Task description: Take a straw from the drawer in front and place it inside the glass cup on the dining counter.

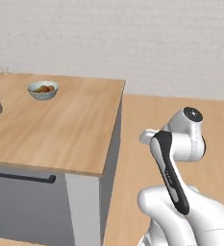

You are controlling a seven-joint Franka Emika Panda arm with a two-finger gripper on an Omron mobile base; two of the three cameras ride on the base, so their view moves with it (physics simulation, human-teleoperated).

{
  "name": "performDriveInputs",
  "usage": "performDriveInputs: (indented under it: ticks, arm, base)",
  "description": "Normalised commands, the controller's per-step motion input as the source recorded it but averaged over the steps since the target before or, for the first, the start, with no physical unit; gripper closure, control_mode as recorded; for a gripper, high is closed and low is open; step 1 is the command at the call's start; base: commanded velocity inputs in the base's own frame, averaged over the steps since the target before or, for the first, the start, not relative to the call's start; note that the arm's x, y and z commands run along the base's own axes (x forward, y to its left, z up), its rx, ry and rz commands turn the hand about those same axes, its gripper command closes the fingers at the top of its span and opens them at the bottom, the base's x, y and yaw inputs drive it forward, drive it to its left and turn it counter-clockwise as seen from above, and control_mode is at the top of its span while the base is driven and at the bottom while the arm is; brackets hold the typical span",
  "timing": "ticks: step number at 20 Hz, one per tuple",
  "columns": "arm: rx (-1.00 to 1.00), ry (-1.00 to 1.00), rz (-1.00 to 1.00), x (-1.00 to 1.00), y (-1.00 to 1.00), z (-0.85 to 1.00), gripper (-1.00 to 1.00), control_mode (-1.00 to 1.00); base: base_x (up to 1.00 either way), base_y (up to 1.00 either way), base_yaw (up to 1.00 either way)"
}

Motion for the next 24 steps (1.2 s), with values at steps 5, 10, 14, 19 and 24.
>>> performDriveInputs:
  ticks: [5,10,14,19,24]
  arm:
    - [0.0,0.0,0.0,0.0,0.0,0.0,1.0,1.0]
    - [0.0,0.0,0.0,0.0,0.0,0.0,1.0,1.0]
    - [0.0,0.0,0.0,0.0,0.0,0.0,1.0,1.0]
    - [0.0,0.0,0.0,0.0,0.0,0.0,1.0,1.0]
    - [0.0,0.0,0.0,0.0,0.0,0.0,1.0,1.0]
  base:
    - [0.62,-0.49,-0.58]
    - [0.94,-0.29,-0.48]
    - [1.0,-0.16,-0.38]
    - [1.0,-0.15,-0.31]
    - [1.0,-0.01,-0.16]
